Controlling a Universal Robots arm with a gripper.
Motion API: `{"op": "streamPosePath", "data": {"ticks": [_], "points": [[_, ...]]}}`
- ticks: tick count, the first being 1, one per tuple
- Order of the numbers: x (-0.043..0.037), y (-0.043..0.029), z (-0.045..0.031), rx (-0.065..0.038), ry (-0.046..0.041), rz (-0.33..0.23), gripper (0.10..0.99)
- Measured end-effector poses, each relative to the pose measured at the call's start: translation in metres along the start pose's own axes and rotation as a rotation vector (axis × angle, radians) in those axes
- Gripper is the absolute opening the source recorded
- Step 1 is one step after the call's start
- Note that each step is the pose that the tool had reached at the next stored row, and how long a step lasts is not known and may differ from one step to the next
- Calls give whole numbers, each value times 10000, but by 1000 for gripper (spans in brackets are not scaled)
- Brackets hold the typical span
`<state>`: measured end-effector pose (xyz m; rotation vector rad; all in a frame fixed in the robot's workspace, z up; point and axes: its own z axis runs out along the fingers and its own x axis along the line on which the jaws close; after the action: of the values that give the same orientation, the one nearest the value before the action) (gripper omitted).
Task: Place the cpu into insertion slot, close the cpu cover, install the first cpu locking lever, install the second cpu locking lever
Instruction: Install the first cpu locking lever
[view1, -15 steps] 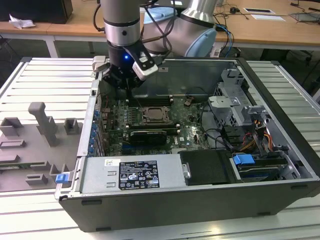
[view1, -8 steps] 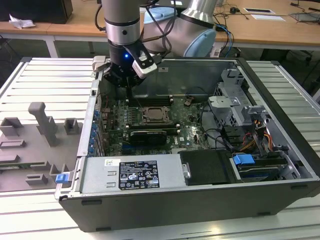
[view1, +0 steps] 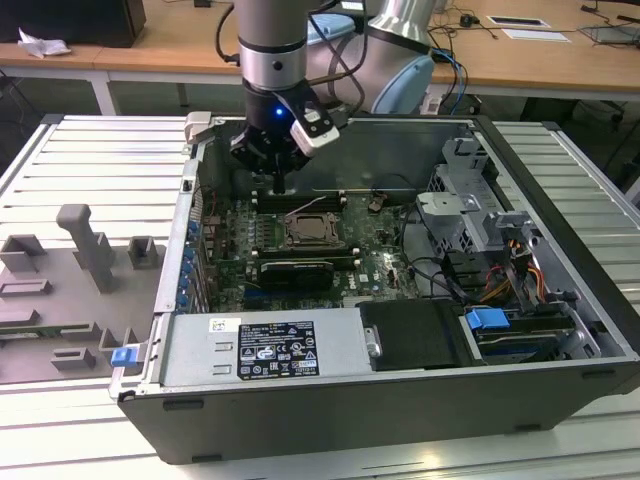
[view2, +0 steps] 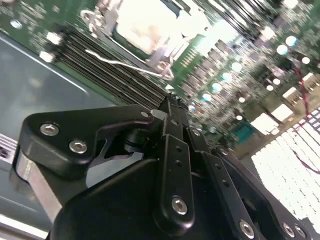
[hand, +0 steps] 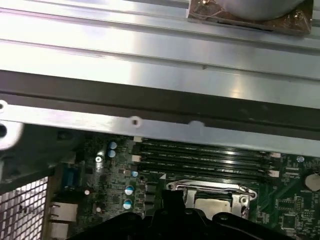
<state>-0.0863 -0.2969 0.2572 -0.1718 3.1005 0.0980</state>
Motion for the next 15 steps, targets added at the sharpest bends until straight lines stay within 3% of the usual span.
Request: {"op": "streamPosePath", "data": {"ticks": [2,7,11,15], "points": [[-79,-10,28,-32,-12,83,106],[-128,-19,87,-249,-48,315,106],[-139,-27,194,-251,-48,316,106],[-196,-25,235,-248,-47,316,106]]}}
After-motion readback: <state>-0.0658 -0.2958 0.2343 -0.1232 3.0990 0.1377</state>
